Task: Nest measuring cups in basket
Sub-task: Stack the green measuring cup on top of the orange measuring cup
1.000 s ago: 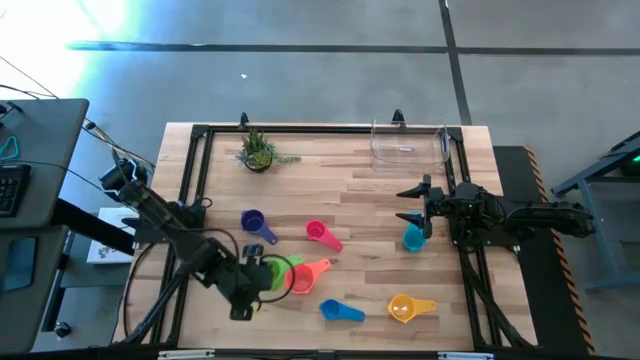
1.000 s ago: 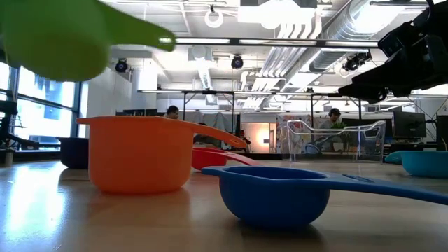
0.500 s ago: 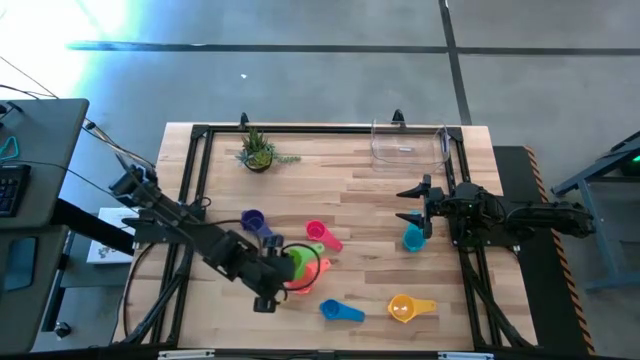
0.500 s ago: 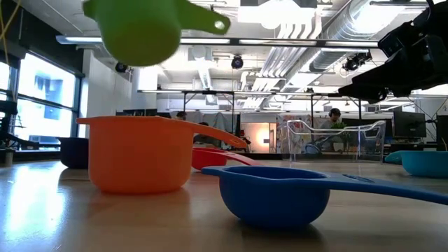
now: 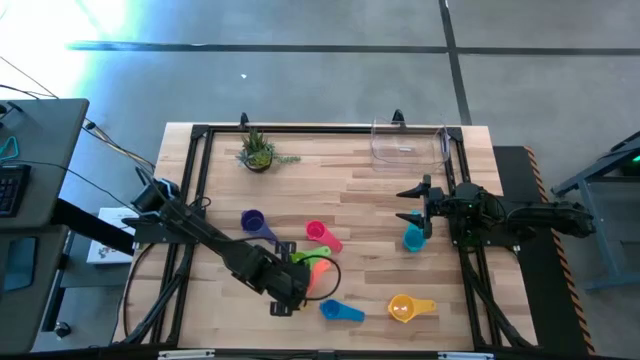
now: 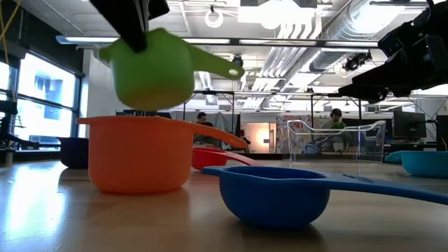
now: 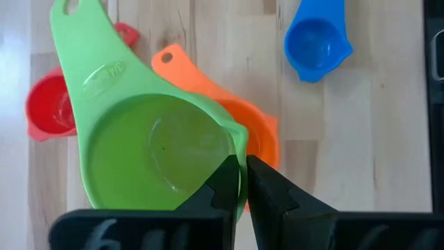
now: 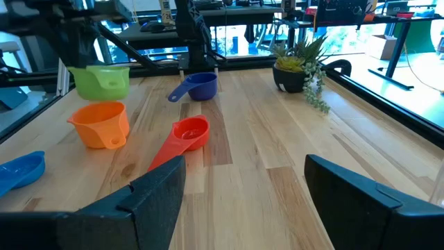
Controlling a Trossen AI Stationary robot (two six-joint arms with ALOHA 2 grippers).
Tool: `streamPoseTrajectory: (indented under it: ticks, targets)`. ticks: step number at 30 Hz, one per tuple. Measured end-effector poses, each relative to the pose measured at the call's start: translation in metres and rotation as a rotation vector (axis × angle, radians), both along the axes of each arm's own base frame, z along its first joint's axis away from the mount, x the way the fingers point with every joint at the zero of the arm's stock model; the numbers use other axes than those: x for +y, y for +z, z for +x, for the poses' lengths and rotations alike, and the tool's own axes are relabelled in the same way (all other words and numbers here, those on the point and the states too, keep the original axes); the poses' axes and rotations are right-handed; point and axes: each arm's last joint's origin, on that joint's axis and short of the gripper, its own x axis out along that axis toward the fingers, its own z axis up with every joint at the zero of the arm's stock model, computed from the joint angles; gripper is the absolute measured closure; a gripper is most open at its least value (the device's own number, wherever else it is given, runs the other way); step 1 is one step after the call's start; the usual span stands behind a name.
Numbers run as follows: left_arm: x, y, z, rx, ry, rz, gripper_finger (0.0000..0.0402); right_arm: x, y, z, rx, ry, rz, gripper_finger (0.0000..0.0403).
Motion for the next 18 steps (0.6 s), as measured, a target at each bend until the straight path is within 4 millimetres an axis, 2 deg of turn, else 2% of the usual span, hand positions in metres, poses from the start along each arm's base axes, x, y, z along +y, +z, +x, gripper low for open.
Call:
streamPoseTrajectory:
  ticks: [4, 13, 18]
  targets:
    - [-0.004, -0.009, 0.002, 0.021, -0.002, 0.01, 0.0391, 0.0, 0.0, 0.0, 0.001, 0.0, 0.0, 0.0116]
    - [-0.008, -0.008, 0.0, 0.006, -0.017, 0.017, 0.0389, 0.0, 0.0, 0.0, 0.0, 0.0, 0.0, 0.0116]
    - [-0.012, -0.016, -0.003, -0.001, -0.028, 0.01, 0.039, 0.0, 0.0, 0.0, 0.0, 0.0, 0.0, 0.0116]
